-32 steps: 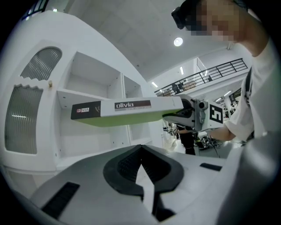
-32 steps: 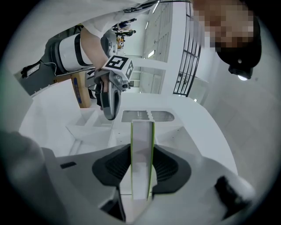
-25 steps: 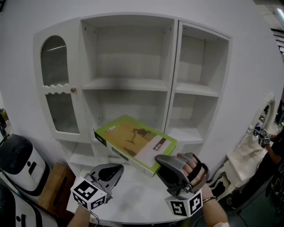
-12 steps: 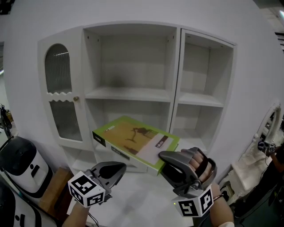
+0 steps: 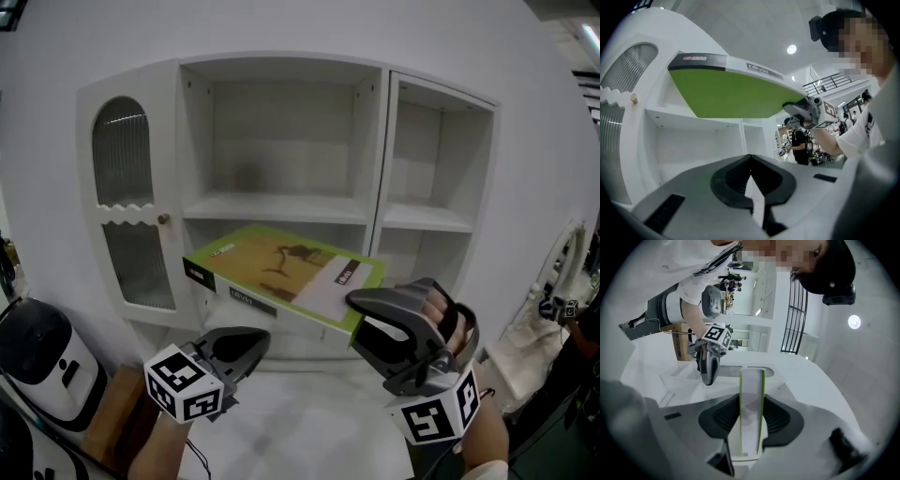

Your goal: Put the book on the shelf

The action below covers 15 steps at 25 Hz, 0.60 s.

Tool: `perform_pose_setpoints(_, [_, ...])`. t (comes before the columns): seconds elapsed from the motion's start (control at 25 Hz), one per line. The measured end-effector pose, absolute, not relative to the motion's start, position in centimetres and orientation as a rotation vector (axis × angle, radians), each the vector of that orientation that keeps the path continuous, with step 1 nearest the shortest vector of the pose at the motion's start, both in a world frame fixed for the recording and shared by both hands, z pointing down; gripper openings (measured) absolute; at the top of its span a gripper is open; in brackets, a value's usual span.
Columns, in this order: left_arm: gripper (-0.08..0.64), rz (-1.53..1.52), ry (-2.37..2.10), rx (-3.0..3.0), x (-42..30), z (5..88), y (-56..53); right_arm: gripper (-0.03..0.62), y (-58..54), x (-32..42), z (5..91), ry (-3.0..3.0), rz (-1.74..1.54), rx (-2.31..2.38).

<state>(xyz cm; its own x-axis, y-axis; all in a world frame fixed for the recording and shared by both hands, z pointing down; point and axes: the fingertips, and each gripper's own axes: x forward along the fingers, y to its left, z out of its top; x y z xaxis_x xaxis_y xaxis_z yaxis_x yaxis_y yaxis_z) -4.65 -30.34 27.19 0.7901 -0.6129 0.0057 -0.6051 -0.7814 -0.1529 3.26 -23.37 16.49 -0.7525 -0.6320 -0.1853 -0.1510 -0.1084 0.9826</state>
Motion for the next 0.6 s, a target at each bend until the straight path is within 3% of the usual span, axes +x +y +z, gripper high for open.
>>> perform_pose_setpoints(0.6, [0.008, -0.034, 0.900, -2.920, -9.3, 25.6, -33.4, 0.153, -30.9, -2.3, 10.9, -1.752, -1.850, 0.865])
